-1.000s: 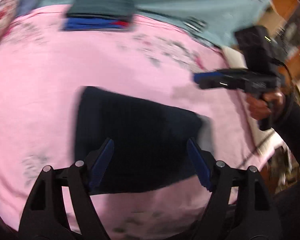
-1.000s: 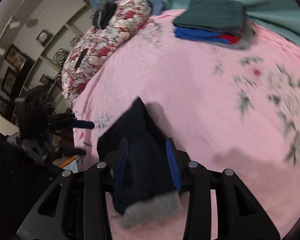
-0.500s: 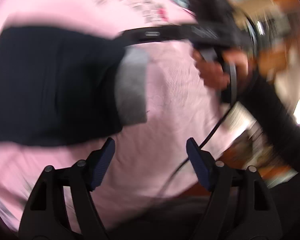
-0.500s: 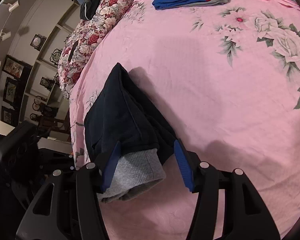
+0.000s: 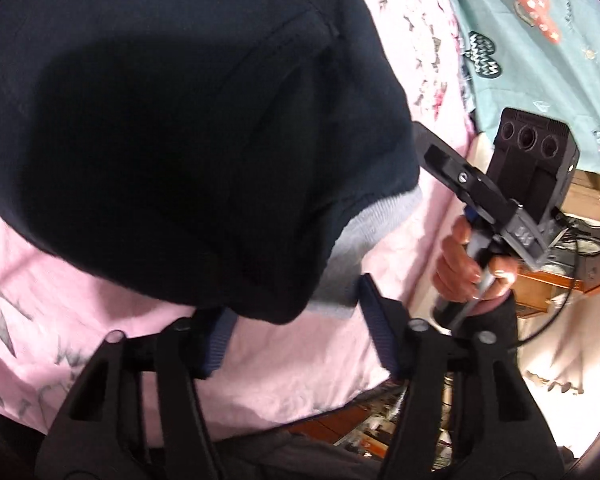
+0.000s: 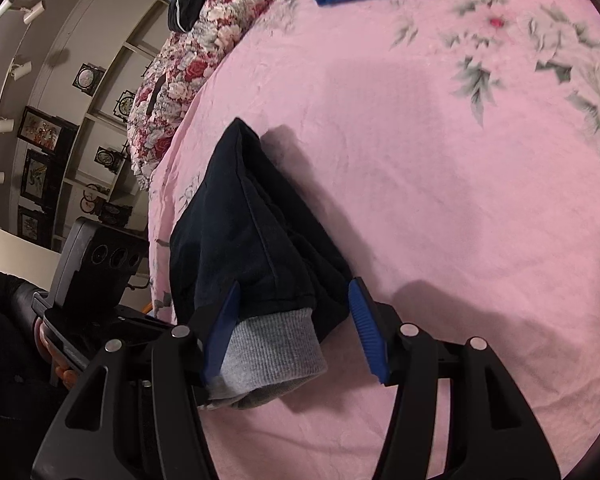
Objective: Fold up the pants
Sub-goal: 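Fold the bundle over with the left tool while the right tool holds the grey cuff end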
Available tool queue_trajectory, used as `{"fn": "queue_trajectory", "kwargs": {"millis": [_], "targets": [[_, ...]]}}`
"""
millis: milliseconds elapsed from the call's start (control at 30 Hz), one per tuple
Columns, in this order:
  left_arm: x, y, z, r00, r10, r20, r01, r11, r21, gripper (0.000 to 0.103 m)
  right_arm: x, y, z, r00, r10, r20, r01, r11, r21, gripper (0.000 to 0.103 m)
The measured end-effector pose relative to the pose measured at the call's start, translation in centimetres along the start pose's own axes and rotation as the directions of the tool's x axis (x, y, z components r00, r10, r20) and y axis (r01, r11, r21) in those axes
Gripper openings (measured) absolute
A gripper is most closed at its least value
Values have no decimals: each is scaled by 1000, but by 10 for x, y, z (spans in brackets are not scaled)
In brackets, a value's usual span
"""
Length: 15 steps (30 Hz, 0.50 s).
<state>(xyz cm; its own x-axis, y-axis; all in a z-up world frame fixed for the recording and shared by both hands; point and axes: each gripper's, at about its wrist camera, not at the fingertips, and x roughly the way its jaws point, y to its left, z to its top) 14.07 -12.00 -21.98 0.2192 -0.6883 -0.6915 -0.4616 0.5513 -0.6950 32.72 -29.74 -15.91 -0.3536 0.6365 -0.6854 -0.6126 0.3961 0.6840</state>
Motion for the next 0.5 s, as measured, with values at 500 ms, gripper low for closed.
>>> {"fn": "queue_trajectory", "kwargs": {"millis": [500], "targets": [[13,-23,-6,983,183,21,-184,976,117,34,14,-17,-11,998,-52,27,51,998,26,28]]}}
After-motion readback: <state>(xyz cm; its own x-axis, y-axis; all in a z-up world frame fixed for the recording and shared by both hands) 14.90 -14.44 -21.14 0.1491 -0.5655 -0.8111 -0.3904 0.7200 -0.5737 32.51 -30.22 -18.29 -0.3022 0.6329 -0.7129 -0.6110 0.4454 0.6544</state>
